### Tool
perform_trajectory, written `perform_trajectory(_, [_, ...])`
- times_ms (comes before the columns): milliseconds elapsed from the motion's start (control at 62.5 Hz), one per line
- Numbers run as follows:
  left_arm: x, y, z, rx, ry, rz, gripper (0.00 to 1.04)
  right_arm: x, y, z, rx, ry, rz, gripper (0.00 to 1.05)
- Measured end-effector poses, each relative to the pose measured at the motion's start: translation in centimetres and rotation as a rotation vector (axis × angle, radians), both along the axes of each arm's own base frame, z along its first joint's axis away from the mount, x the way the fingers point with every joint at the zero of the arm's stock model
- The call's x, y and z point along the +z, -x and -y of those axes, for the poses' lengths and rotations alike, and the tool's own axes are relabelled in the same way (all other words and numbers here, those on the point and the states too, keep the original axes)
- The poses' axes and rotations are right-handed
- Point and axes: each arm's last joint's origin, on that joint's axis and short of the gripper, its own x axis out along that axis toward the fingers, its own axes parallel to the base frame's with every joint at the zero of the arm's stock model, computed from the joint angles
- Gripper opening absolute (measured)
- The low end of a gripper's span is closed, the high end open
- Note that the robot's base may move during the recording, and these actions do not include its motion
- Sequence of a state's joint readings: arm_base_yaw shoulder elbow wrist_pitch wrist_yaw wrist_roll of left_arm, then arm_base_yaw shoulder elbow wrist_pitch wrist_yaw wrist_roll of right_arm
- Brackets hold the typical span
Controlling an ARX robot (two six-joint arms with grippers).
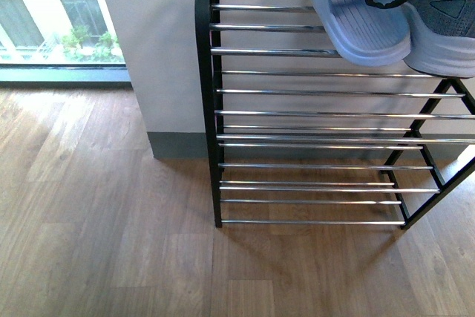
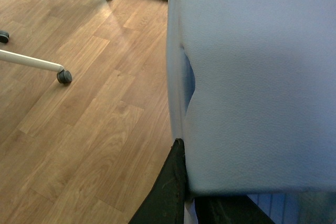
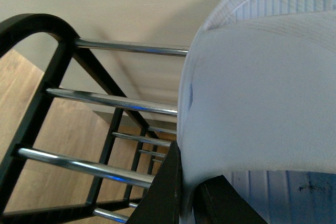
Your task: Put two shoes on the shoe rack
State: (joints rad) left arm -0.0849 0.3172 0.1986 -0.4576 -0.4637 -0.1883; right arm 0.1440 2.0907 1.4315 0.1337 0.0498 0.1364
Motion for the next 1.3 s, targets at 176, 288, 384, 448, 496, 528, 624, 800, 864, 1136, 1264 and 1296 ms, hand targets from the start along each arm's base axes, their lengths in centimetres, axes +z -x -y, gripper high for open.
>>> perform_trajectory(176, [0.0,0.0,0.0,0.0,0.0,0.0,0.02,-0.4,-0.7,0.3,-0.02,0.01,-0.007,0.02])
perform_trajectory(288, [0.0,0.0,0.0,0.0,0.0,0.0,0.02,-0.4,-0.9,0.7,-0.035,0.014,-0.003,0.08])
perform_trajectory(384, [0.0,0.0,0.0,0.0,0.0,0.0,0.02,-0.5,-0.7,1.1,-0.042,0.011,0.016,0.27])
perform_trajectory(448, [0.0,0.0,0.0,0.0,0.0,0.0,0.02,-0.3,0.2,1.3,-0.027,-0.002,0.032,0.41])
perform_trajectory(496, [0.0,0.0,0.0,0.0,0.0,0.0,0.02,0.3,1.2,1.4,-0.012,-0.013,0.048,0.52])
perform_trajectory(528, [0.0,0.0,0.0,0.0,0.0,0.0,0.02,0.9,2.1,1.4,0.002,-0.022,0.064,0.59])
perform_trajectory(624, [0.0,0.0,0.0,0.0,0.0,0.0,0.02,3.1,4.8,1.6,0.038,-0.047,0.13,0.8])
perform_trajectory(800, [0.0,0.0,0.0,0.0,0.0,0.0,0.02,4.5,10.6,2.1,0.108,-0.092,0.238,0.95])
perform_trajectory(864, [0.0,0.0,0.0,0.0,0.0,0.0,0.02,4.5,13.5,2.4,0.127,-0.1,0.314,0.95])
perform_trajectory(1136, [0.0,0.0,0.0,0.0,0.0,0.0,0.02,2.8,21.5,4.2,0.092,-0.09,0.515,0.95])
perform_trajectory(1264, [0.0,0.0,0.0,0.0,0.0,0.0,0.02,0.9,23.4,5.3,-0.017,-0.06,0.564,0.95])
perform_trajectory(1296, [0.0,0.0,0.0,0.0,0.0,0.0,0.02,0.6,23.5,5.5,-0.025,-0.055,0.559,0.95])
